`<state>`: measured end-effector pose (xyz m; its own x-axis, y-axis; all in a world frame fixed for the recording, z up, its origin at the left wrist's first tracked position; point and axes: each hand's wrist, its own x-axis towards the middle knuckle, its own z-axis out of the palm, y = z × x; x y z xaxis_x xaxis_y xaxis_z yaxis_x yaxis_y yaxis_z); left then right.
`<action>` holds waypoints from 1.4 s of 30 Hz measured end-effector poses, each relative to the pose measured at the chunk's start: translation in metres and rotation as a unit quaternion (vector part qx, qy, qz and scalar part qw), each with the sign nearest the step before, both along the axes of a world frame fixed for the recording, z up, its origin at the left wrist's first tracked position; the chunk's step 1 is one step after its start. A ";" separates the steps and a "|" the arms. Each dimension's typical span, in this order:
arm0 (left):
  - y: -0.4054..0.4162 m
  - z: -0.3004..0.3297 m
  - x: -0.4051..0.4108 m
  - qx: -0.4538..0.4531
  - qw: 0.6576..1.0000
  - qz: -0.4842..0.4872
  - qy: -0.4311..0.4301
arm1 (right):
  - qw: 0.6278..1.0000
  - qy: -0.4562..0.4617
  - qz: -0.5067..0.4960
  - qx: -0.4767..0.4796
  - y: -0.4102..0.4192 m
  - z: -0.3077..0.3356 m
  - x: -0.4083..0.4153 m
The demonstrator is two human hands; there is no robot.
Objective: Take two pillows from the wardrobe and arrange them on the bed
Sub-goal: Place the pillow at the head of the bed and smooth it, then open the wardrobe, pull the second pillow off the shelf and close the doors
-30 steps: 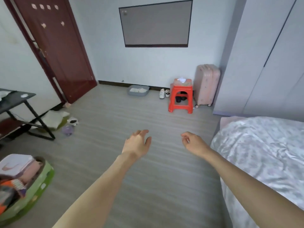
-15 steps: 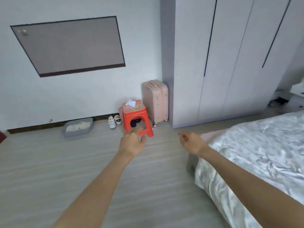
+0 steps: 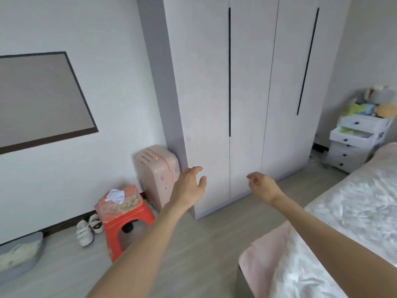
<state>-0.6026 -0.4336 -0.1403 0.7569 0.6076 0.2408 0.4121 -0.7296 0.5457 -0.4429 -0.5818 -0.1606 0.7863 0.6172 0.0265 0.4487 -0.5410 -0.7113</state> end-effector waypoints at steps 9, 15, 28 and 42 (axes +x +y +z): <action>0.158 0.000 0.178 -0.006 0.999 -0.036 -0.013 | 0.999 0.027 -0.039 0.014 0.140 -0.022 0.164; 0.259 0.005 0.364 0.002 0.991 -0.134 -0.023 | 0.990 0.010 -0.135 0.042 0.227 -0.024 0.323; 0.217 0.001 0.755 -0.020 0.924 -0.382 0.001 | 0.937 0.010 -0.348 -0.003 0.184 -0.019 0.594; 0.101 0.049 1.107 0.001 0.931 -0.364 -0.034 | 0.942 -0.031 -0.334 -0.014 0.072 0.019 0.939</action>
<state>0.5039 -0.3330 -0.0910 0.9508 -0.0596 0.3039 -0.2266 -0.8030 0.5512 0.4962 -0.5098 -0.1412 0.9970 -0.0132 0.0759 0.0417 -0.7353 -0.6764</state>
